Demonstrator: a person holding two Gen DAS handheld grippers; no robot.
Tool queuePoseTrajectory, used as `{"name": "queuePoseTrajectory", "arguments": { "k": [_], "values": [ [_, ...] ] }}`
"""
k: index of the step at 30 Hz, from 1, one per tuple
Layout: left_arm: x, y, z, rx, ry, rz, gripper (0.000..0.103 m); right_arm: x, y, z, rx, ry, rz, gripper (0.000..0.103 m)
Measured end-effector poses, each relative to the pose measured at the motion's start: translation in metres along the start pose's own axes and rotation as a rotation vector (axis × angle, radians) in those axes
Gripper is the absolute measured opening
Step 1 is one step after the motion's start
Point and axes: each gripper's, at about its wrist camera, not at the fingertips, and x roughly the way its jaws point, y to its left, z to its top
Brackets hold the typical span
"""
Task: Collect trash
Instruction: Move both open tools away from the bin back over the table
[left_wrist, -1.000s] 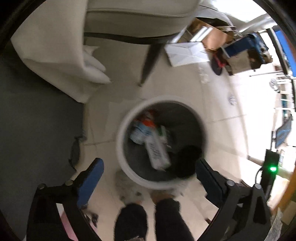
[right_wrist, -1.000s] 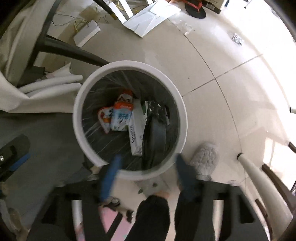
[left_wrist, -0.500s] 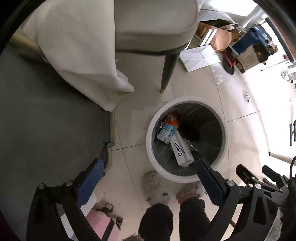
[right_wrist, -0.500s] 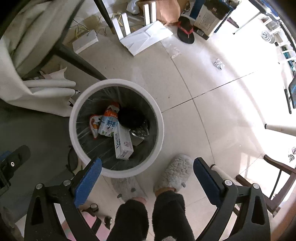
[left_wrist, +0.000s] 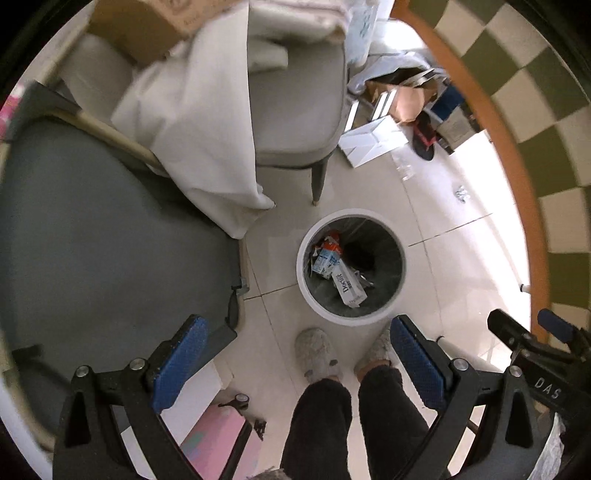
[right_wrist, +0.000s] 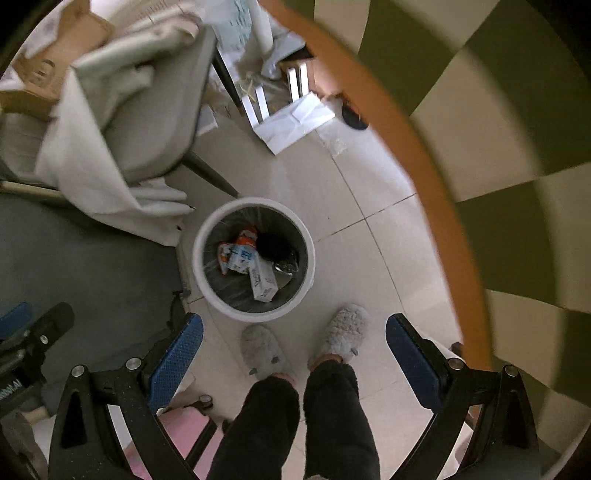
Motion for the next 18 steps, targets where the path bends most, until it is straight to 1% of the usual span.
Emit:
{"name": "queuePoseTrajectory", "arguments": {
  "k": [1, 5, 9, 14, 16, 18],
  "values": [
    [-0.012, 0.0, -0.002, 0.004, -0.006, 0.0, 0.101, -0.02, 0.0, -0.002, 0.004, -0.011, 0.011, 0.1],
    [-0.06, -0.003, -0.011, 0.017, -0.024, -0.003, 0.101, -0.075, -0.001, -0.008, 0.005, -0.04, 0.029, 0.1],
    [-0.101, -0.006, -0.019, 0.032, -0.037, -0.008, 0.101, -0.123, -0.003, -0.022, -0.011, -0.058, 0.03, 0.1],
    [-0.153, -0.009, -0.029, 0.036, -0.087, -0.003, 0.101, -0.178, -0.006, -0.039, -0.018, -0.073, 0.059, 0.1],
    [-0.174, -0.011, -0.029, 0.04, -0.102, -0.006, 0.101, -0.197, -0.009, -0.045, -0.005, -0.087, 0.093, 0.1],
    [-0.195, -0.017, -0.026, 0.052, -0.14, 0.002, 0.101, -0.218, -0.018, -0.045, 0.035, -0.113, 0.143, 0.1]
  ]
}}
